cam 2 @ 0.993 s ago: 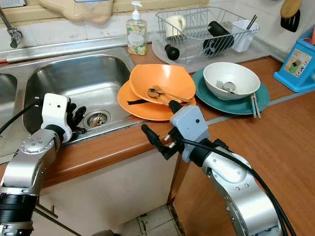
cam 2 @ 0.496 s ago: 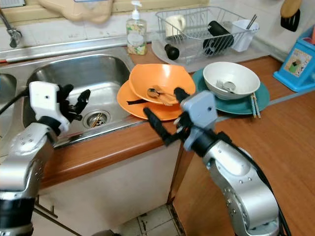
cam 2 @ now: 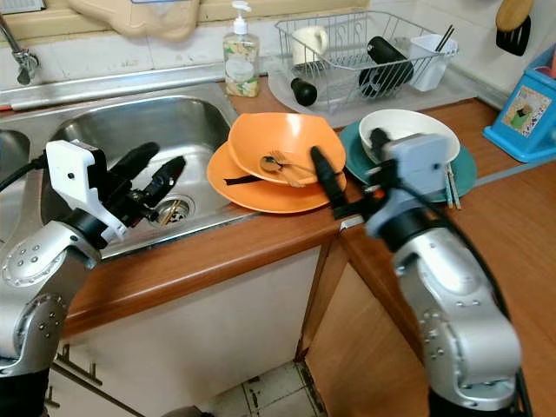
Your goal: Kitchen organization
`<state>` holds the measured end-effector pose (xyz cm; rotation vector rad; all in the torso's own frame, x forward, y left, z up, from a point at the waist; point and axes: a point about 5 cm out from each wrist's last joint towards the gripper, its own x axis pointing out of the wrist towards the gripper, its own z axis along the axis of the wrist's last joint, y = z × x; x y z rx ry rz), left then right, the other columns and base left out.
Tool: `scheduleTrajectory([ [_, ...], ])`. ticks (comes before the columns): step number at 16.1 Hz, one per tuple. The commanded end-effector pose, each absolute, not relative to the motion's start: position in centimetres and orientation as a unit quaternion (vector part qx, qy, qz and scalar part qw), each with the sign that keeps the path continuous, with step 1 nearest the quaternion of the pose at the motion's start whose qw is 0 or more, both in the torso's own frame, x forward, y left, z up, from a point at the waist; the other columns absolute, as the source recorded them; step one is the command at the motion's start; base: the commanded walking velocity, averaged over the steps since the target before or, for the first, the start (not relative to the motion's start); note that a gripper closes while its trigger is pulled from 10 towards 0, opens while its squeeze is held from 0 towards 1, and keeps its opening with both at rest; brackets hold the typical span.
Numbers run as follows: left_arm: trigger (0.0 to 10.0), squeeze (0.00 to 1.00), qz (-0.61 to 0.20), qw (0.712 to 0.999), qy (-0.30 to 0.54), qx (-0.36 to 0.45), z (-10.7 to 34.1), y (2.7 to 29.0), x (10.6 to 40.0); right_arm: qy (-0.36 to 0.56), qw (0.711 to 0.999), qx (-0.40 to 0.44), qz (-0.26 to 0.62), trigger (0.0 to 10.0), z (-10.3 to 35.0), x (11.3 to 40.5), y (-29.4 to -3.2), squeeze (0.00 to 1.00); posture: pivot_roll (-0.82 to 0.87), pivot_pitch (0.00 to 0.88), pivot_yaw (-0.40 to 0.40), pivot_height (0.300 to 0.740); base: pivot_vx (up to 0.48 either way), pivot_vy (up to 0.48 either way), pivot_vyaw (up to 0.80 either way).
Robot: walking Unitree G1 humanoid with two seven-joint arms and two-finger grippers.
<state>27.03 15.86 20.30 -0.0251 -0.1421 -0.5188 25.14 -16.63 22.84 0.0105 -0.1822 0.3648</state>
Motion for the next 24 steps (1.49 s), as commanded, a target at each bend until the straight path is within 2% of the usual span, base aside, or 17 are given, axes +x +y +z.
scheduleTrajectory([
  [1,10.0,0.0,-0.298,0.953,-0.057,-0.015,20.1,15.0,26.4,-0.079,0.98,0.009,0.18,10.0,22.8,25.4,-17.3,1.0,-0.12,0.0,0.037,0.74,0.0,0.0,0.0],
  [2,10.0,0.0,-0.313,0.948,-0.052,-0.015,19.9,14.7,26.3,-0.072,0.98,0.019,0.182,10.0,22.6,25.4,-17.7,0.05,-0.12,0.0,0.036,0.74,0.0,0.0,0.0],
  [3,10.0,0.0,-0.322,0.945,-0.049,-0.014,19.8,14.4,26.1,-0.069,0.981,0.033,0.179,10.0,22.4,25.4,-18.1,0.0,-0.12,0.0,0.034,0.74,0.0,0.0,0.0],
  [6,10.0,0.0,-0.344,0.938,-0.037,-0.011,19.4,13.9,25.8,-0.048,0.981,0.044,0.183,10.0,21.7,26.0,-18.9,0.0,-0.13,0.0,0.033,0.74,0.0,0.0,0.0],
  [11,10.0,0.0,-0.354,0.935,-0.029,-0.005,18.9,13.7,25.4,-0.005,0.973,0.032,0.228,10.0,20.1,26.9,-18.1,0.0,-0.12,0.0,0.022,0.74,0.0,0.0,0.0],
  [12,10.0,0.0,-0.353,0.935,-0.028,-0.005,18.9,13.7,25.4,-0.004,0.973,0.032,0.227,3.8,19.9,27.1,-18.1,0.0,-0.12,0.0,0.021,0.74,0.0,0.0,0.0],
  [13,10.0,0.0,-0.35,0.936,-0.028,-0.004,18.8,13.7,25.4,-0.004,0.974,0.035,0.225,0.0,19.7,27.4,-18.1,0.0,-0.12,0.0,0.021,0.74,0.0,0.0,0.0],
  [24,10.0,0.0,-0.374,0.927,-0.016,0.001,18.4,13.1,25.1,0.001,0.97,0.045,0.239,0.0,18.1,29.1,-16.9,0.0,-0.1,0.0,0.021,0.74,0.0,0.0,0.0],
])
